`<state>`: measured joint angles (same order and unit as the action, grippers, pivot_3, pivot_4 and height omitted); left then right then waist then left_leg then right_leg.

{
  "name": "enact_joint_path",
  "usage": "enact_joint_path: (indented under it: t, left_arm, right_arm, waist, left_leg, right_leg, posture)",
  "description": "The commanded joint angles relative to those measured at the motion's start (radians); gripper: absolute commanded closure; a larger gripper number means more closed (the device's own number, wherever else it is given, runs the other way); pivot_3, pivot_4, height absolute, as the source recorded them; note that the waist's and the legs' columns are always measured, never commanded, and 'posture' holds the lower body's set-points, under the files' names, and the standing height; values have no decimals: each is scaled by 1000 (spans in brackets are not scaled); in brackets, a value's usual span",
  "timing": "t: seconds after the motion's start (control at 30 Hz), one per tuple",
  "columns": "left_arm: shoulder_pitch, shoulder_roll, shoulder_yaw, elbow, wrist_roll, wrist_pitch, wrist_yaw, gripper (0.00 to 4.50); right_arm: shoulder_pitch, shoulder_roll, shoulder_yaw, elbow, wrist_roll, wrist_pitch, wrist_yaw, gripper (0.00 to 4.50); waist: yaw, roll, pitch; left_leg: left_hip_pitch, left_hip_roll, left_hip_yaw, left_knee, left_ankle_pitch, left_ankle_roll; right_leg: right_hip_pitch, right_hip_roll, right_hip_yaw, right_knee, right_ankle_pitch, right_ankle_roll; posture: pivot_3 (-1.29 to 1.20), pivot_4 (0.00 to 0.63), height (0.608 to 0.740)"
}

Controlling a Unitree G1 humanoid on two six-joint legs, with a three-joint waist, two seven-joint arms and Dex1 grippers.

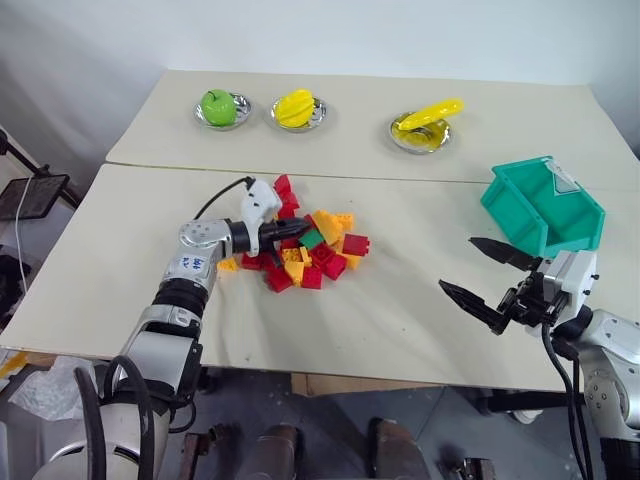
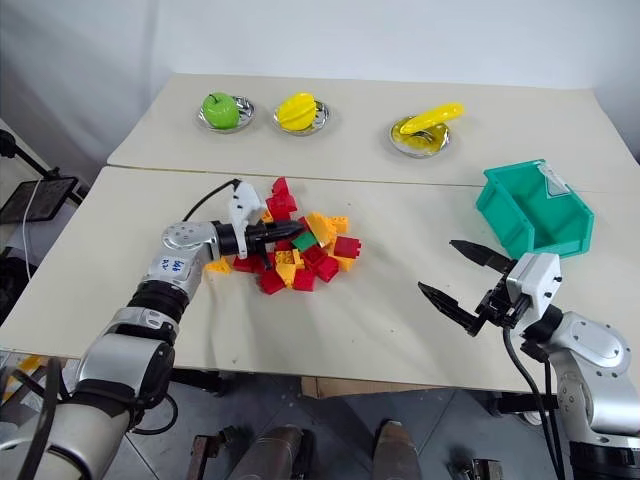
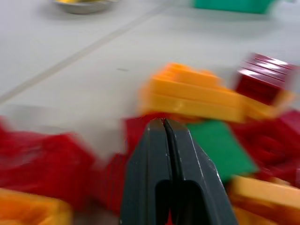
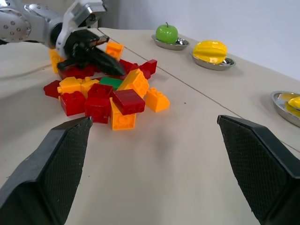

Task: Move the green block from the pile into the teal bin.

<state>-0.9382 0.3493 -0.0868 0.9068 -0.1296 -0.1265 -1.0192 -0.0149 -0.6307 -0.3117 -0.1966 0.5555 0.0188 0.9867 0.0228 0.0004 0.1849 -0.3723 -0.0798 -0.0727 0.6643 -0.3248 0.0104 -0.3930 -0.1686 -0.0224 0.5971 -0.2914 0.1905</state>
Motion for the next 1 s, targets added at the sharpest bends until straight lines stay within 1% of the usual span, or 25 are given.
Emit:
enact_joint_path:
  t: [0.03,0.17,0.27,0.33,0.37,0.5,0.6,0.7,0.8,1.0]
  left_arm:
    - [-6,-30,-36,-27,42,-43,-17,4450]
    - [-34,-105,-27,-22,34,-41,4,4450]
    - [-36,-108,-3,-25,32,-41,38,4450]
    - [-21,-89,18,-46,15,-37,37,4450]
    - [-2,-65,33,-77,2,-36,24,4450]
    - [115,54,99,-270,-77,45,-57,4450]
    - [240,163,197,-448,-163,147,-55,3929]
    - [398,262,258,-631,-220,235,-65,3083]
    - [553,326,331,-761,-251,301,-33,2168]
    - [743,387,446,-908,-316,388,5,411]
  right_arm:
    - [7,7,-9,-44,4,-18,-12,0]
    - [12,14,-7,-50,1,-17,-21,0]
    - [18,21,-3,-57,1,-16,-24,0]
    - [22,25,0,-60,1,-17,-25,0]
    - [25,26,1,-61,1,-18,-25,0]
    - [38,30,-3,-65,6,-19,-21,0]
    - [46,31,-4,-63,7,-25,-17,0]
    - [50,35,0,-58,6,-32,-17,0]
    - [48,38,6,-51,3,-40,-16,0]
    - [42,36,4,-39,4,-44,-14,0]
  waist:
    - [2,0,0]
    - [4,0,0]
    - [1,0,0]
    - [-7,0,0]
    - [-10,0,0]
    - [-30,0,0]
    - [-29,0,0]
    - [-27,0,0]
    - [-21,0,0]
    - [-13,0,0]
  left_leg:
    - [0,0,0,0,0,0]
    - [0,0,0,1,0,0]
    - [0,0,0,1,0,0]
    - [0,1,0,0,0,0]
    - [0,2,0,0,0,0]
    - [1,4,-2,0,-1,-1]
    - [1,4,-2,0,-1,-1]
    - [1,7,-2,0,-1,-1]
    - [1,7,-3,1,-1,-1]
    - [1,7,-4,1,-2,-1]
  right_leg:
    - [0,0,0,0,0,0]
    - [1,0,0,0,0,0]
    - [0,0,0,0,0,0]
    - [-1,1,1,0,0,0]
    - [-1,2,1,0,0,0]
    - [-2,2,2,3,0,0]
    - [-4,2,3,4,1,-1]
    - [-5,2,4,5,1,-2]
    - [-4,1,4,5,2,-3]
    - [-3,1,4,4,2,-3]
  posture:
    - [0,150,740]
    - [0,150,740]
    - [0,150,740]
    - [0,150,740]
    - [0,150,740]
    - [0,150,740]
    - [0,150,740]
    - [0,150,740]
    - [0,150,740]
    - [0,150,740]
